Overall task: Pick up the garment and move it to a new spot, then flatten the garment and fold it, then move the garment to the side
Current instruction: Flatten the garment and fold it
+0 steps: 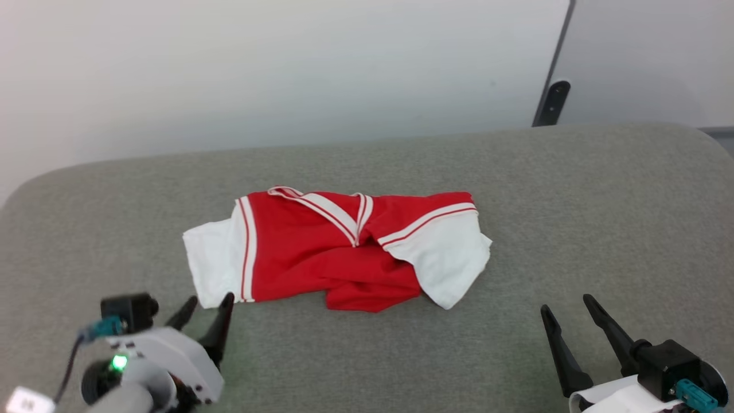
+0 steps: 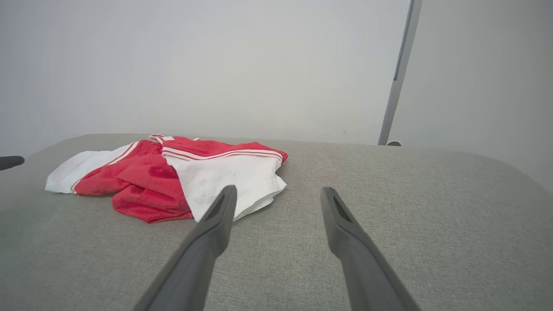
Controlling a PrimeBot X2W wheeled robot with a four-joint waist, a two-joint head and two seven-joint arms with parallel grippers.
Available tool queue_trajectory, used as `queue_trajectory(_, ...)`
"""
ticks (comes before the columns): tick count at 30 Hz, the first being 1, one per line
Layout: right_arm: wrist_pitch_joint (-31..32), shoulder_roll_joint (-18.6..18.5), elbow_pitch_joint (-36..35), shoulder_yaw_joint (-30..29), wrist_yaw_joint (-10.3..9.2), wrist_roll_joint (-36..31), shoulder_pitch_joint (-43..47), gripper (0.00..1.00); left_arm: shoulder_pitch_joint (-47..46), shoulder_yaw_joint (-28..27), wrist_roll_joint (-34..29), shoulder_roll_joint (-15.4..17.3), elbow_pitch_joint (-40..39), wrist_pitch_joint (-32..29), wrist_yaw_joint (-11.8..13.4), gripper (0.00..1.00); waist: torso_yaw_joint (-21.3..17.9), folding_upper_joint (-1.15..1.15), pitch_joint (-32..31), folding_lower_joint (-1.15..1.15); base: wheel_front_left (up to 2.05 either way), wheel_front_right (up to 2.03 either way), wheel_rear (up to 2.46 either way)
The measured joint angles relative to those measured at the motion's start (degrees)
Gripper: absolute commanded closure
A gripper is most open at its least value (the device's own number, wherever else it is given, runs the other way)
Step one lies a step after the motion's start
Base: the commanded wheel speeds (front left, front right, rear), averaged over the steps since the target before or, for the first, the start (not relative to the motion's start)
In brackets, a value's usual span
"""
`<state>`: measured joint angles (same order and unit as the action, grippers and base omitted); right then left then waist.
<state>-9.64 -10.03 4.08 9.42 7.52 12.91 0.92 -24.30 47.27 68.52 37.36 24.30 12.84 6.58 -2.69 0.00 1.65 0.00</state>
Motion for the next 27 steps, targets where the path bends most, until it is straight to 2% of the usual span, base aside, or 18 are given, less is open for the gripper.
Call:
queue_trajectory(5,2.5,-2.1,-0.2,0.6,0.01,0.0,-0.3,0.00,6.1,-4.0,-2.3,-1.5,-5.3,2.1,2.5,0.00,1.9,0.00,-0.5,0.00,0.00,0.00,0.00)
queue_trajectory(11,9.2,-7.0,2.2,5.4,0.00,0.3,-5.0,0.00,14.1,-13.3,-11.0,-6.3,-12.2,2.3,4.0,0.00,5.4,0.00,-0.4,0.00,0.00,0.00,0.00)
queue_trajectory(17,16.9,-13.1,6.9,15.9,0.01,2.1,-13.7,0.00,18.0,-17.7,-17.6,-10.5,-13.6,2.3,3.4,0.00,9.6,0.00,0.6,0.00,0.00,0.00,0.00)
queue_trajectory(20,20.4,-17.0,9.3,22.2,0.01,3.4,-17.8,0.00,18.9,-18.7,-19.5,-12.2,-12.9,2.3,2.2,0.00,11.8,0.00,1.3,0.00,0.00,0.00,0.00)
queue_trajectory(27,24.1,-23.3,12.2,33.2,0.01,6.2,-25.7,0.00,19.1,-20.9,-22.4,-15.7,-11.4,2.3,-0.5,0.00,15.9,0.00,3.4,0.00,0.00,0.00,0.00)
